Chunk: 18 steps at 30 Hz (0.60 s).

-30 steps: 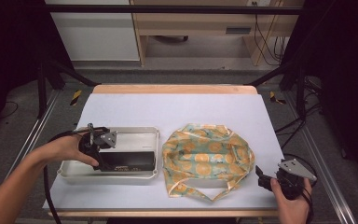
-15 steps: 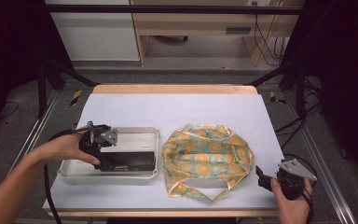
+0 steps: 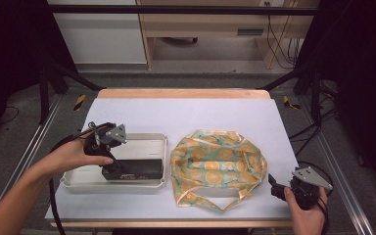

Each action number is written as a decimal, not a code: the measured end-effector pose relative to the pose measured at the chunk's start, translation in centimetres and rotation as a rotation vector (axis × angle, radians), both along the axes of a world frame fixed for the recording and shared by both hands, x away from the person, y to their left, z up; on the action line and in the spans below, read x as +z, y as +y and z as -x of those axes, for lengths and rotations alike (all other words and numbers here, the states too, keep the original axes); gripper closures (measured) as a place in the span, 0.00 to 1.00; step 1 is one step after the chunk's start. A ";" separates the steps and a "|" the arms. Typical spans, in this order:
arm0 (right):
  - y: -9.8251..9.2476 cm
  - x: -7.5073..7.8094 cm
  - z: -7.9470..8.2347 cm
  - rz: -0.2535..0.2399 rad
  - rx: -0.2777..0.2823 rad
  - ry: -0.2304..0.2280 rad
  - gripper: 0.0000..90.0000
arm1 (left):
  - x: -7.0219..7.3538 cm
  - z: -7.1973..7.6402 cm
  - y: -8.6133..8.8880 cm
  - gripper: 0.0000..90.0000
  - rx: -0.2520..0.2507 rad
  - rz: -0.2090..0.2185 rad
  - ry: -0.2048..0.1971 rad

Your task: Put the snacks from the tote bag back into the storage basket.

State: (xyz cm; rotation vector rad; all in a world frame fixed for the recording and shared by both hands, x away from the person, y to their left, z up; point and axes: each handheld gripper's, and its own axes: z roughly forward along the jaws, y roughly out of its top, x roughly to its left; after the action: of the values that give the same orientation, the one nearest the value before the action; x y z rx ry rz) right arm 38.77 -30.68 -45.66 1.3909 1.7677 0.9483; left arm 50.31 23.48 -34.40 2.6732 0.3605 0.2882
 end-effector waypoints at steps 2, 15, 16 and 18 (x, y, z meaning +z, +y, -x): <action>0.0 0.0 0.0 -0.002 -0.001 0.000 0.09 | 0.6 0.3 -0.1 0.09 0.026 0.032 -0.016; 0.0 0.0 0.0 -0.003 -0.001 0.000 0.08 | 2.6 1.8 -0.3 0.08 0.123 0.164 -0.079; 0.0 0.0 0.0 -0.001 -0.001 0.000 0.08 | 2.6 1.8 -0.3 0.08 0.128 0.169 -0.080; 0.0 0.0 0.0 -0.003 0.000 0.001 0.08 | 2.5 2.0 -0.2 0.07 0.149 0.184 -0.092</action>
State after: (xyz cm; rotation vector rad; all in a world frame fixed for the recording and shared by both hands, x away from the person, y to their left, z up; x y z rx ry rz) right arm 38.77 -30.69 -45.66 1.3933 1.7670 0.9504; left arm 48.34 23.32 -31.88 2.4477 0.5316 0.4014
